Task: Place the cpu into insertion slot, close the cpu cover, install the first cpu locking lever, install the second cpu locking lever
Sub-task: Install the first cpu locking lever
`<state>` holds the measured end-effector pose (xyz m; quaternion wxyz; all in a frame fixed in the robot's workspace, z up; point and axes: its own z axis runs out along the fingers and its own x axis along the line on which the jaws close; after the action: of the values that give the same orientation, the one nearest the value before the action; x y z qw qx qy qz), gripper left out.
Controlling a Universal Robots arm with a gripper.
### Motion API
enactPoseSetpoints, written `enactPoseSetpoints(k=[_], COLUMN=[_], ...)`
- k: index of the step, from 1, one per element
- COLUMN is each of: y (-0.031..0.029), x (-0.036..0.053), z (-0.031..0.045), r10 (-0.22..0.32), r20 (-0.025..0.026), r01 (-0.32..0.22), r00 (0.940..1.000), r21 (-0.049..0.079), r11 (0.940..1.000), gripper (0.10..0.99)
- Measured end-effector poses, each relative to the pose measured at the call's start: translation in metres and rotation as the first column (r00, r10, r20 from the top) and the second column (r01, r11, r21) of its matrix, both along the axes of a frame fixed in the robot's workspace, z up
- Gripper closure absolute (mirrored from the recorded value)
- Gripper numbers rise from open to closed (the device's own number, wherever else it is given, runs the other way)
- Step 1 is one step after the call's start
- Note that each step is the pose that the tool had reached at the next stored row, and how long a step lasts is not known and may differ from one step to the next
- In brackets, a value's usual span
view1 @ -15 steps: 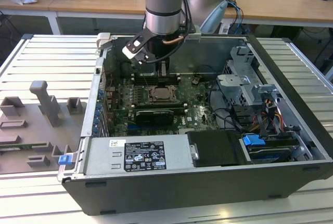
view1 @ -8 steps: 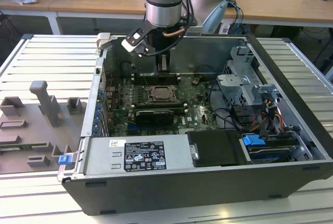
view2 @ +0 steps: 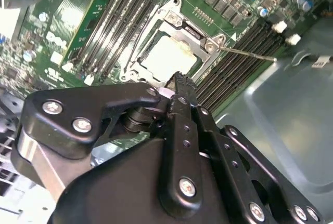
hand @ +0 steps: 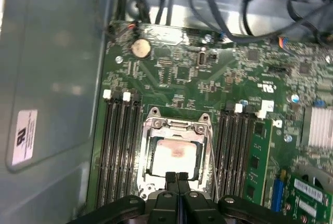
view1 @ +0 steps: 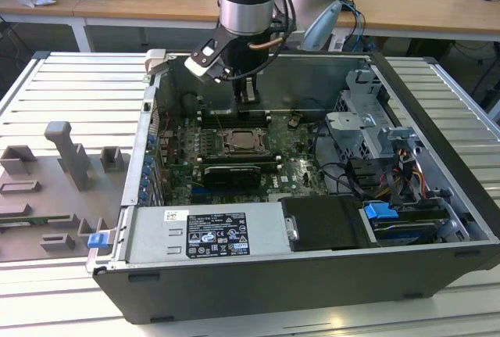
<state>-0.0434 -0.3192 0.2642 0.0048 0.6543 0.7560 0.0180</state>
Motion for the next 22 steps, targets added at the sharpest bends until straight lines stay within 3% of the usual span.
enactPoseSetpoints(k=[9,13,22], y=[0.0,0.0,0.0], x=[-0.0002,-0.0002,-0.0002], z=[-0.0008,-0.0008,-0.0008], r10=[0.121,0.189,0.285], r20=[-0.0003,-0.0003,-0.0003], r01=[-0.121,-0.189,-0.285], r00=[0.9927,0.9821,0.9585], r21=[0.0,0.0,0.0], r11=[0.9927,0.9821,0.9585], gripper=[0.98,0.98,0.98])
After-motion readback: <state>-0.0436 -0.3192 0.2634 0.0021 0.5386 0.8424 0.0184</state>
